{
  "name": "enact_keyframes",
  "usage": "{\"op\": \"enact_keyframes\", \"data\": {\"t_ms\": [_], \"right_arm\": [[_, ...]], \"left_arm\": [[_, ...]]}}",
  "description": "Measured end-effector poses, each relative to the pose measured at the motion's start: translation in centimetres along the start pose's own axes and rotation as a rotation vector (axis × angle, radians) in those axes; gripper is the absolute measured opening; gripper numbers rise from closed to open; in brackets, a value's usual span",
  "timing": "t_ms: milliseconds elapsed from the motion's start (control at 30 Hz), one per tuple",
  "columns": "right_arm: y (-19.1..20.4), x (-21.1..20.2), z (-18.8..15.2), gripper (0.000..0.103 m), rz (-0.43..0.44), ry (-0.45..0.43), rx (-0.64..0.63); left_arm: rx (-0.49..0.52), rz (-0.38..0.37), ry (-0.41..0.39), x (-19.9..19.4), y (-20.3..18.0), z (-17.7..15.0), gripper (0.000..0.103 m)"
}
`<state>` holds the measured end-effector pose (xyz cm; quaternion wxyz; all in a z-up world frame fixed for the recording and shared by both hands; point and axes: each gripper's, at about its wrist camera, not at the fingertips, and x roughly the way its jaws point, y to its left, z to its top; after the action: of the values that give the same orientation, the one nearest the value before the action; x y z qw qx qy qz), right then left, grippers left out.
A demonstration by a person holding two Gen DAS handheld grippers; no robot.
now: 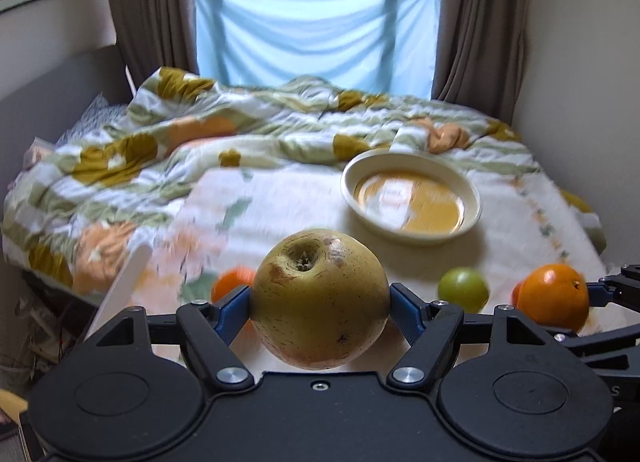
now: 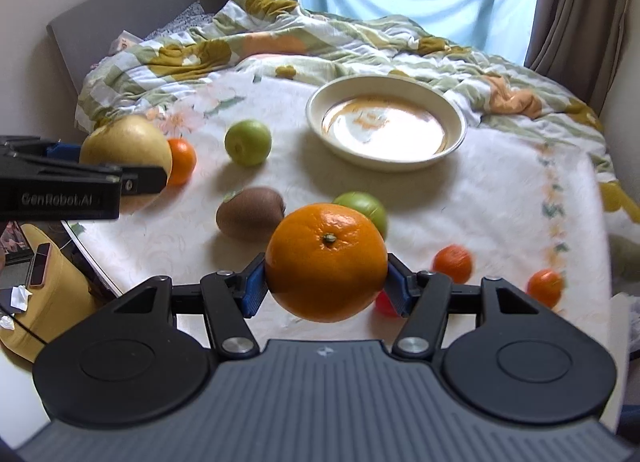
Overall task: Organize fruits
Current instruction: 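Carry the pear with the left tool while the right tool carries the orange toward the white bowl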
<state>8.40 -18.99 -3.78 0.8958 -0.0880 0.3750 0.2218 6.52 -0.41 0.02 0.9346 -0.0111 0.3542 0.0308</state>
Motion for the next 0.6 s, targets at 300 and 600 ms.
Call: {"op": "enact_keyframes", "data": {"t_ms": [300, 600], "right_arm": [[-5.0, -1.3, 5.9, 0.075, 0.018, -0.031, -0.026], [-10.1, 3.0, 12.4, 0.075, -0.013, -0.086, 0.007]], "left_arm": [[0.082, -0.031, -0.061, 1.6, -1.0, 6.9, 0.078], [0.132, -0.105, -0.041, 9.5, -1.8, 12.2, 0.078]]}}
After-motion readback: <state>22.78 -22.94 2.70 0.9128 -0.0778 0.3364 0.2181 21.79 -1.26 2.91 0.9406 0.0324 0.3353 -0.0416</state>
